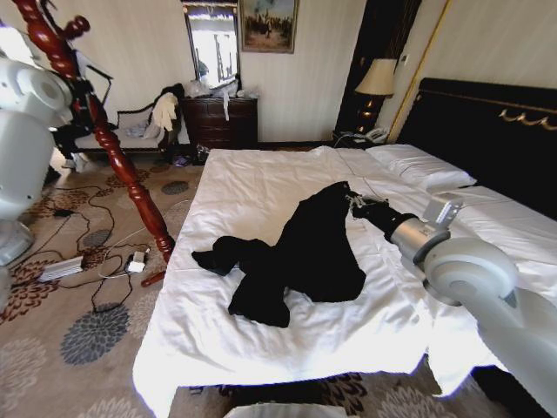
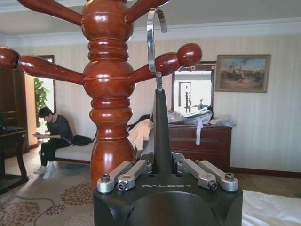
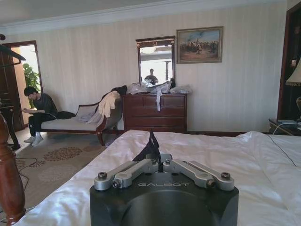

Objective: Pick up the clothes from the bed and hang them on the clothes hanger.

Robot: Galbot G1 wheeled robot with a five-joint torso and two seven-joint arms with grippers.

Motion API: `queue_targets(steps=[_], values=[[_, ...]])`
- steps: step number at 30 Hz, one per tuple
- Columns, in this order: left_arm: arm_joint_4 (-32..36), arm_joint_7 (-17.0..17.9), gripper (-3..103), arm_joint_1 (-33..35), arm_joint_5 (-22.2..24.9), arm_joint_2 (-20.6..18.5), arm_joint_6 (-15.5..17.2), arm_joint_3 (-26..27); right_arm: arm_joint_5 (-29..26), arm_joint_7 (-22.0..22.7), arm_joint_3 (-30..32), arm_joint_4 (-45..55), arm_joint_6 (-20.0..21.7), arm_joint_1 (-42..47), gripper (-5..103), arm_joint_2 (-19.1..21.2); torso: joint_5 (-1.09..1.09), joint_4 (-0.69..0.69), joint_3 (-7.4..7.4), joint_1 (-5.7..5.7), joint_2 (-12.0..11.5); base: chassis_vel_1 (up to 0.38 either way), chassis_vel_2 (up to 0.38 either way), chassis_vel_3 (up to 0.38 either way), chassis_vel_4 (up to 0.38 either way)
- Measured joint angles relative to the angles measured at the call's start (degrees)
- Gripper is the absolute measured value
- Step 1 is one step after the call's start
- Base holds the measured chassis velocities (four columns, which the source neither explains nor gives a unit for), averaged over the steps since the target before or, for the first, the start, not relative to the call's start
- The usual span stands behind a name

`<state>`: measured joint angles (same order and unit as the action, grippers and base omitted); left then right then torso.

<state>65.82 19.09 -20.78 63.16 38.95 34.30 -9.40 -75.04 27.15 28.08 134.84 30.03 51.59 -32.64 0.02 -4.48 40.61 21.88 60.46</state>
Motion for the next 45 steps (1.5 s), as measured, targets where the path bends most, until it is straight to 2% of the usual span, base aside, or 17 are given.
queue_targets(steps=[3, 6, 10, 12, 13, 14, 17, 20, 23, 25, 26, 32, 36, 37, 45], values=[[2.34, -0.02, 16, 1.76, 0.47, -1.24, 0.12, 0.89, -0.02, 0.02, 0.0, -0.02, 0.0, -0.11, 0, 0.05, -0.02, 0.0, 0.0, 0.0, 0.0, 0.0, 0.0, 0.0, 0.0], [9.07, -0.38, 16, 6.87, 2.34, -4.92, 0.21, 4.23, 0.06, 0.05, -0.01, -0.39, 0.0, -0.02, 0, 0.27, -0.02, 0.05, 0.0, 0.0, 0.0, 0.0, 0.0, 0.0, 0.0], [16.0, -1.75, 16, 13.33, 4.8, -8.93, -0.55, 8.45, 0.55, 0.01, -0.39, -1.13, 0.0, -0.11, 0, 0.5, 0.0, -0.01, 0.0, -0.01, 0.0, 0.0, 0.0, 0.0, 0.0], [19.36, -3.39, 16, 17.7, 5.0, -11.9, -1.29, 10.64, 0.62, 0.01, -0.73, -1.49, 0.03, -0.62, 0, 0.5, -0.03, 0.01, 0.0, 0.0, 0.0, 0.0, 0.0, 0.0, 0.0], [19.36, -3.39, 16, 17.7, 5.0, -11.9, -1.29, 10.64, 0.62, 0.01, -0.73, -1.49, 0.03, -0.62, 0, 0.5, -0.03, 0.01, 0.0, 0.0, 0.0, 0.0, 0.0, 0.0, 0.0], [21.14, -5.53, 16, 20.37, 4.6, -14.08, -2.64, 11.81, 0.64, 0.01, -0.89, -1.72, 0.09, -0.84, 0, 0.62, -0.05, 0.06, 0.0, 0.0, 0.0, 0.0, 0.0, 0.0, 0.0], [22.69, -7.65, 16, 22.5, 5.1, -16.04, -4.01, 12.53, 0.66, 0.01, -0.95, -1.96, 0.13, -0.99, 0, 0.83, -0.04, 0.07, -0.01, -0.01, 0.0, 0.0, 0.0, 0.0, 0.0], [23.35, -8.5, 16, 23.4, 5.57, -16.82, -5.26, 12.78, 0.66, 0.03, -1.0, -2.08, 0.14, -1.08, 0, 0.94, 0.0, -0.02, -0.01, -0.01, 0.0, 0.0, 0.0, 0.0, 0.0], [24.3, -9.65, 16, 25.51, 5.55, -17.6, -6.36, 13.67, 0.62, 0.12, -0.93, -1.99, 0.15, -0.94, 0, 1.12, -0.01, -0.03, 0.0, 0.0, 0.0, 0.0, 0.0, 0.0, 0.0], [26.24, -11.2, 16, 29.67, 5.72, -18.59, -7.72, 17.03, 0.59, 0.22, -0.42, -1.73, 0.15, -0.41, 0, 1.42, -0.02, 0.0, 0.0, 0.0, 0.0, 0.0, 0.0, 0.0, 0.0], [28.16, -12.1, 16, 32.87, 6.08, -19.34, -8.8, 19.39, 0.59, 0.24, 0.02, -1.59, 0.16, 0.16, 0, 1.6, -0.03, 0.07, 0.0, -0.01, 0.0, 0.0, 0.0, 0.0, 0.0], [35.3, -14.57, 16, 41.52, 5.37, -20.97, -12.18, 23.75, 0.76, 0.36, 0.76, -1.2, 0.18, 1.24, 0, 1.65, -0.02, 0.0, 0.0, -0.01, 0.0, 0.0, 0.0, 0.0, 0.0], [36.87, -15.59, 16, 43.49, 4.09, -20.79, -13.42, 24.23, 0.74, 0.64, 0.77, -1.08, 0.18, 1.19, 0, 1.92, 0.0, 0.0, 0.0, -0.01, 0.0, 0.0, 0.0, 0.0, 0.0], [37.48, -16.86, 16, 44.87, 2.77, -20.75, -14.36, 24.23, 0.69, 0.9, 0.98, -1.08, 0.18, 1.2, 0, 2.34, -0.02, 0.02, 0.0, -0.01, 0.0, 0.0, 0.0, 0.0, 0.0], [42.29, -19.28, 16, 50.44, 2.03, -20.27, -16.02, 25.09, 0.68, 0.99, 3.52, -0.86, 0.18, 3.43, 0, 3.28, -0.01, 0.0, 0.0, 0.0, 0.0, 0.0, 0.0, 0.0, 0.0]])
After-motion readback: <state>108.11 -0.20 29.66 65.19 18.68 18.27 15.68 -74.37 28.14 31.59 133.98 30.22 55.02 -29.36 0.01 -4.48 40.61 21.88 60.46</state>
